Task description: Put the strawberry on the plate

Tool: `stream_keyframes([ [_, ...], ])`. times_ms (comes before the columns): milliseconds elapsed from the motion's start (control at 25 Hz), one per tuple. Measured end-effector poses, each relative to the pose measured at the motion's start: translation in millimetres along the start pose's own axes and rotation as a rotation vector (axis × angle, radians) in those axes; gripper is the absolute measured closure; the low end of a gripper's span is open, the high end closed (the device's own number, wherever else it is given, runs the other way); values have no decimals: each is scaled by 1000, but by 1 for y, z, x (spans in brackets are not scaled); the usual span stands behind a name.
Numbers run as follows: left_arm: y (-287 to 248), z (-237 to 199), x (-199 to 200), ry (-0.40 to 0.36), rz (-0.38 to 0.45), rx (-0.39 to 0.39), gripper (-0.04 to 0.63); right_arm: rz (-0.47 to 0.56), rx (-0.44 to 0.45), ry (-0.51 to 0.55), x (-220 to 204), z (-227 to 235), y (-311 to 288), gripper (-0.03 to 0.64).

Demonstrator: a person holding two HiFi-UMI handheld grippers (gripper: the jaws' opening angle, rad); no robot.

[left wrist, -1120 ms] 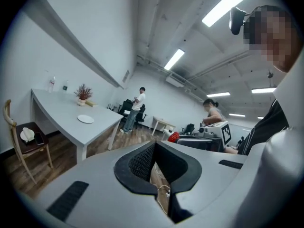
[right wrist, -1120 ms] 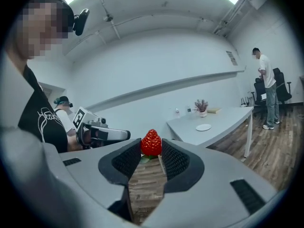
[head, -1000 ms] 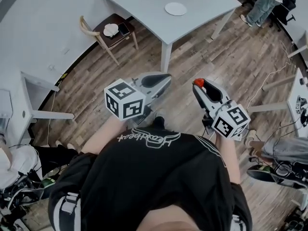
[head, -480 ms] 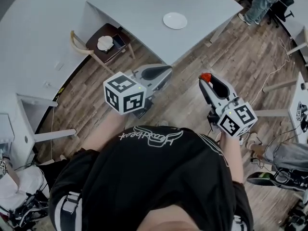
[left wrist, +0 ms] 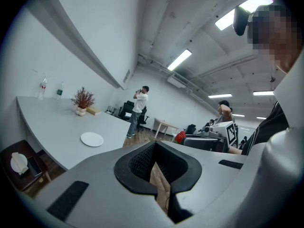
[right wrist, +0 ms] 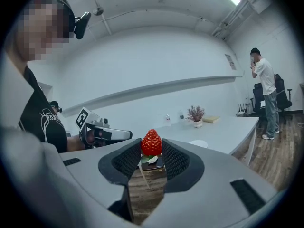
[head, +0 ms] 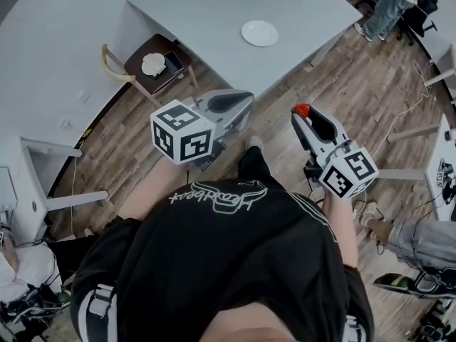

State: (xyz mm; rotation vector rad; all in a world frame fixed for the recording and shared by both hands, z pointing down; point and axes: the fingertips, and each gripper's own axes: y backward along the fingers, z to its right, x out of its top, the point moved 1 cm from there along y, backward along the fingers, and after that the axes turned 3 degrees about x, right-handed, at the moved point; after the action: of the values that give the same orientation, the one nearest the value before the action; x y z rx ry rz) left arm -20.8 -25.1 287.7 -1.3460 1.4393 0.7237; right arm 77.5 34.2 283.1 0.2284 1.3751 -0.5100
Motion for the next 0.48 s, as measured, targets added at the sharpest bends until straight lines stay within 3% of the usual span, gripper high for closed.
stream_keyframes([
  [480,-39,-60,16,18,0,85,589,10,88,-5,14,61,-61,488],
])
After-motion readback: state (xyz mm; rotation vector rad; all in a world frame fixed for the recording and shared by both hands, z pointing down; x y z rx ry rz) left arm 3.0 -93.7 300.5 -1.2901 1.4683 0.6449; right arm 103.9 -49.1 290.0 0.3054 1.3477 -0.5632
